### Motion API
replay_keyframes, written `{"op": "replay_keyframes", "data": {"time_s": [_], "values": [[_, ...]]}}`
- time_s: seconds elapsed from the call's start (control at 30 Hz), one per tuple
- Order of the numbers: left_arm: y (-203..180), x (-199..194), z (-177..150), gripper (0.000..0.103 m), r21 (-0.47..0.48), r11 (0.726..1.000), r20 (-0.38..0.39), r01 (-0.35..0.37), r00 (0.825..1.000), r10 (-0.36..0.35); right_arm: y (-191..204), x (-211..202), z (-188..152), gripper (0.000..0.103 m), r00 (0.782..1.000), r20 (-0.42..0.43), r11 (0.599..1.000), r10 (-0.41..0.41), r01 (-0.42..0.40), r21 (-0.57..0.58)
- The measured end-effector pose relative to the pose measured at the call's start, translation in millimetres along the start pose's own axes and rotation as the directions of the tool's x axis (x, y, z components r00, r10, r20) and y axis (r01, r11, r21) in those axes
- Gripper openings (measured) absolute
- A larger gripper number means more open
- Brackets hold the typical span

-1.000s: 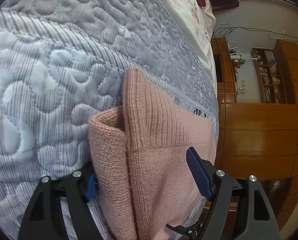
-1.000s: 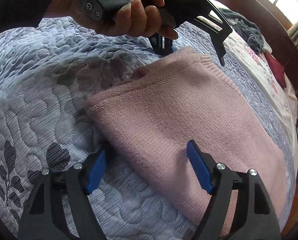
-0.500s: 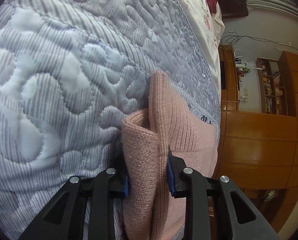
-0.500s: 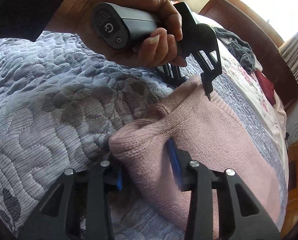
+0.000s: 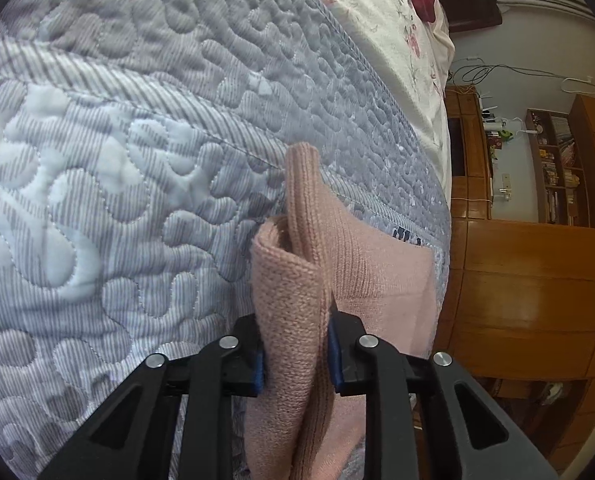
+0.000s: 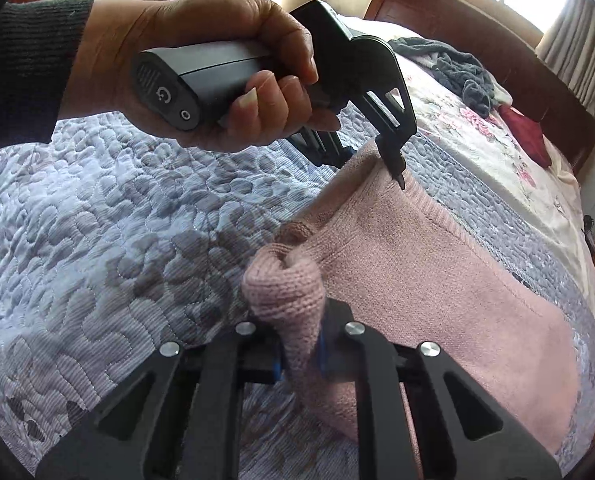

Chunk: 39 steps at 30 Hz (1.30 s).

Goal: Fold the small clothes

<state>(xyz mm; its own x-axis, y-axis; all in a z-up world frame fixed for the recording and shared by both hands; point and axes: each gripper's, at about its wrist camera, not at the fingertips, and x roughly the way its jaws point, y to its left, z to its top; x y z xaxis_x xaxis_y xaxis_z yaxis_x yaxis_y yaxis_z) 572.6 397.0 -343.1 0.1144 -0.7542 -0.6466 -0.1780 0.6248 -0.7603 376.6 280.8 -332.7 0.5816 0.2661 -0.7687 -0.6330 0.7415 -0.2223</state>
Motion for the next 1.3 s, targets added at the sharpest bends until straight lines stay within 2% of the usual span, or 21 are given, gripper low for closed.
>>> {"op": "replay_keyframes", "data": {"time_s": [0.4,0.67,1.3], "values": [[-86,-18,-4,0.023,0.06,0.995,0.028,-0.082,0.996,0.081,-36,-55,7,0.01,0.996,0.084,0.991,0.022,-0.032,0.126],[-128,-24,-9,0.022,0.087,0.987,0.044,-0.133,0.991,0.13,-65,-86,5,0.01,0.991,0.134,0.978,0.024,-0.051,0.201],[-224,-8,-25,0.022,0.16,0.959,0.068,-0.236,0.971,0.227,-129,-140,-20,0.01,0.975,0.221,0.932,0.015,-0.094,0.35]]}}
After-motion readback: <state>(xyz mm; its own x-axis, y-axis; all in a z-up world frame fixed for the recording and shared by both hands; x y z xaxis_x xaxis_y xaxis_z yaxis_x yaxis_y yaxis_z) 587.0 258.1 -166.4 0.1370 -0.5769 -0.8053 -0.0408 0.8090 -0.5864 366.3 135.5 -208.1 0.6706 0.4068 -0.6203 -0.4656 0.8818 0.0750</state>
